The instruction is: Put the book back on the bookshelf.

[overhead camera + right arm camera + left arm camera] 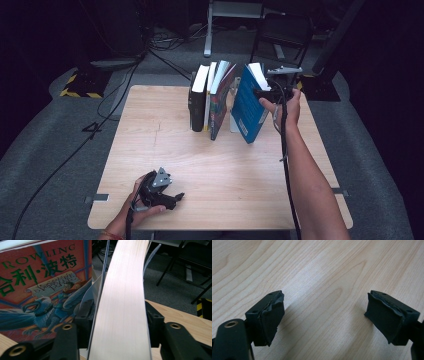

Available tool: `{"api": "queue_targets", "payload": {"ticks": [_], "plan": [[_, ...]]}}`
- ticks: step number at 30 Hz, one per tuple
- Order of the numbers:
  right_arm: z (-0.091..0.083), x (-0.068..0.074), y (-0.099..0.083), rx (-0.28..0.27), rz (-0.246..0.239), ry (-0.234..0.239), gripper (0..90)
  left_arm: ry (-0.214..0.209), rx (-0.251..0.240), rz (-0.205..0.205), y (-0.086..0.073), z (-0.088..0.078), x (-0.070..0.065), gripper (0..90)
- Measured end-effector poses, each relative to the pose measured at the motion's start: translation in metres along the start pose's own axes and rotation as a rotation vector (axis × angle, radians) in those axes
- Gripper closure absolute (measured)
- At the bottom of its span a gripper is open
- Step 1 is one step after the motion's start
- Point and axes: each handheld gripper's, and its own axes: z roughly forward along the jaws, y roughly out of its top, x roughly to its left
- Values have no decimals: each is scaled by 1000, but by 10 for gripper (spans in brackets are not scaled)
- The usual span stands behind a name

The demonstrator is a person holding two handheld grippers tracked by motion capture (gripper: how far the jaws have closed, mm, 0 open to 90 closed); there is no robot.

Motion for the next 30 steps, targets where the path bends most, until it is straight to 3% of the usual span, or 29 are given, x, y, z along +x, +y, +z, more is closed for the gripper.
{"api": "queue_targets", "payload": {"ticks": [5, 7, 14, 17, 19, 21, 23, 30], "plan": [[-17, -1, -10, -16, -20, 4, 407, 0, 0, 1, 0, 0, 0, 150], [-24, -3, -18, -25, -27, 48, 409, 4, 0, 2, 0, 0, 0, 150], [-40, -7, -54, -60, -48, 116, 423, 2, 0, 1, 0, 0, 0, 150], [-37, -7, -72, -63, -59, 119, 477, 1, 0, 1, 0, 0, 0, 149], [-28, -5, -84, -43, -56, 139, 507, 1, 0, 1, 0, 0, 0, 150], [-17, -3, -92, -24, -83, 126, 543, 1, -1, 1, 0, 0, 0, 150], [-6, -1, -99, -28, -70, 139, 584, 2, 0, 1, 0, 0, 0, 150], [9, 5, -104, -58, -40, 122, 584, 0, 0, 2, 0, 0, 0, 148]]}}
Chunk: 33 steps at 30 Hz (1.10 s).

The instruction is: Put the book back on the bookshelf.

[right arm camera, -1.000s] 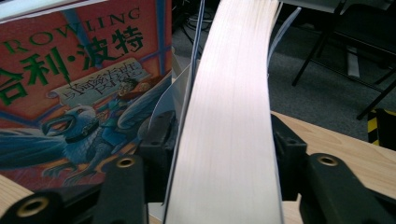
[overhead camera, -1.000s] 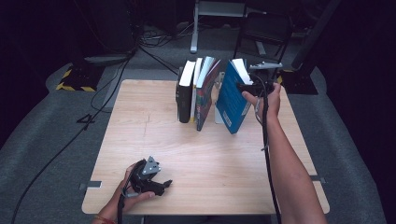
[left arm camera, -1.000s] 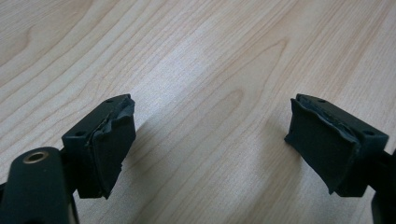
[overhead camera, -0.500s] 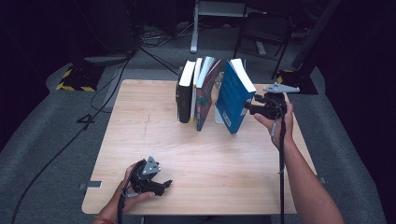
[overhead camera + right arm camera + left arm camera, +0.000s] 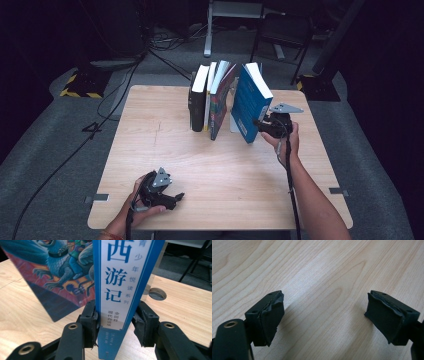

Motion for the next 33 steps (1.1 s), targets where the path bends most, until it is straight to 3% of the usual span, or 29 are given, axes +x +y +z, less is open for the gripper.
{"api": "queue_targets", "payload": {"ticks": [6, 17, 28, 30, 33], "plan": [[11, 4, 6, -5, 14, -54, 608, -1, 0, 1, 0, 0, 0, 149], [17, 10, 11, 3, 18, -82, 604, -7, 0, 0, 1, 1, 0, 146], [10, 5, 15, 59, -15, -23, 586, -6, 1, 1, 1, 1, 0, 146], [9, 4, 17, 107, -51, 1, 564, -7, 1, 1, 1, 1, 0, 146], [4, 1, 18, 119, -74, 0, 525, -7, 1, 1, 1, 1, 0, 146]]}}
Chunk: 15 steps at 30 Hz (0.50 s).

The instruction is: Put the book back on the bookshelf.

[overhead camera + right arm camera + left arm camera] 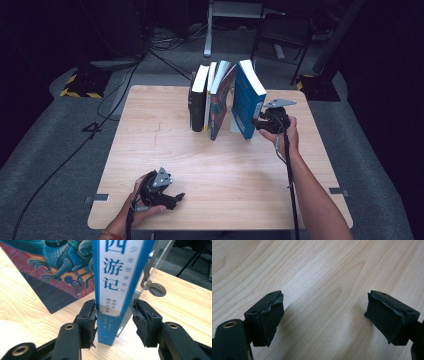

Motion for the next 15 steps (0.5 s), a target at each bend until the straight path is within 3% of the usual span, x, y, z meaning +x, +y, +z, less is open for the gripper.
{"api": "queue_targets", "payload": {"ticks": [4, 11, 15], "plan": [[-10, -2, 1, 5, -46, -10, 484, 0, 0, 0, 0, 0, 0, 146], [-23, -4, 0, 7, -86, -18, 439, -2, 0, 3, 0, 0, 0, 146], [-31, -1, -1, 38, -126, -31, 413, -2, 0, 4, 0, 0, 0, 146]]}}
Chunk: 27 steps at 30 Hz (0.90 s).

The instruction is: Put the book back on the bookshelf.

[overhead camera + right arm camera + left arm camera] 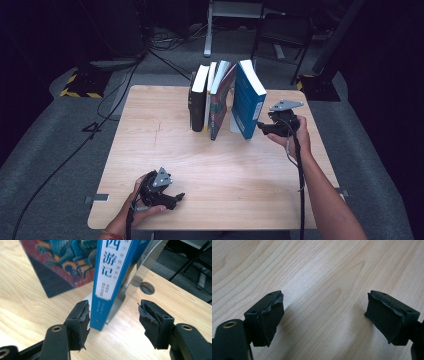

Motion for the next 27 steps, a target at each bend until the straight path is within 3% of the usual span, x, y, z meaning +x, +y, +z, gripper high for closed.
{"api": "queue_targets", "payload": {"ticks": [7, 11, 16, 27], "plan": [[-15, 0, -3, 8, -24, 8, 384, 0, 0, 0, 0, 0, 0, 146], [-22, 0, -6, 20, -57, -9, 368, 0, 0, 0, 0, 0, 0, 146], [-29, 0, -14, 37, -97, 3, 351, 2, -1, -1, 0, 0, 0, 148], [-43, 1, -37, 48, -119, 2, 343, 3, -1, -1, 0, 0, 0, 148]]}}
